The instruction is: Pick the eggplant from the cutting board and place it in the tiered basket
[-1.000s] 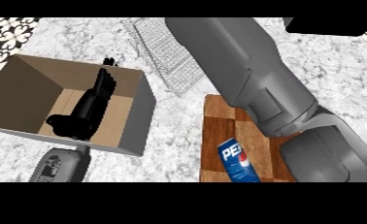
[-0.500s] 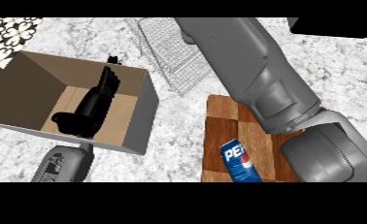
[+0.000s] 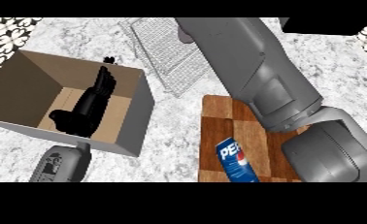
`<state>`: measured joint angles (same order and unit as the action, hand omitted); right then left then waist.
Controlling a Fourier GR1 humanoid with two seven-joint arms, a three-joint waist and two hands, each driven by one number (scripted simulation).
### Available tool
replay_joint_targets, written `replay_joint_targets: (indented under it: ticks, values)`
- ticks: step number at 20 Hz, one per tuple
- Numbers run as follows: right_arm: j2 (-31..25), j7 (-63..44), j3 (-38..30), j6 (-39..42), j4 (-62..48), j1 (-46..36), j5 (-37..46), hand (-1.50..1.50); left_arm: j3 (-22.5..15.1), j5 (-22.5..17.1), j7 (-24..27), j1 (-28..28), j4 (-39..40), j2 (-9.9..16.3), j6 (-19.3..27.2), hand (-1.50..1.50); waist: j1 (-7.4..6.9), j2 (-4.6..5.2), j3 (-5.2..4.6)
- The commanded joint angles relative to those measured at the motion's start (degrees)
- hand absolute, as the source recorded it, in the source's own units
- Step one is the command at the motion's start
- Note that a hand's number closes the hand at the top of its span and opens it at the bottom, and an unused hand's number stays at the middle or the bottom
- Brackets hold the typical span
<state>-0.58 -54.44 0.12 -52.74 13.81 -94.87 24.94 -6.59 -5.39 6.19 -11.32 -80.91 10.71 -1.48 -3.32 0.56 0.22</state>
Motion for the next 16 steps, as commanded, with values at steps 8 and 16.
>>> replay_joint_targets:
  ticks: [8,16]
  values:
    - [-4.26,-9.63,7.22,-22.07,-8.06,-3.77,11.39,-1.50,0.86,-0.51,-2.95,4.81,2.28,0.42,0.06,0.00,6.02,-1.96,-0.25]
    - [-5.25,-7.52,6.79,-20.45,-3.14,0.57,10.94,-1.50,2.77,-0.76,0.26,9.98,3.14,0.24,0.96,0.00,11.06,-3.94,0.00]
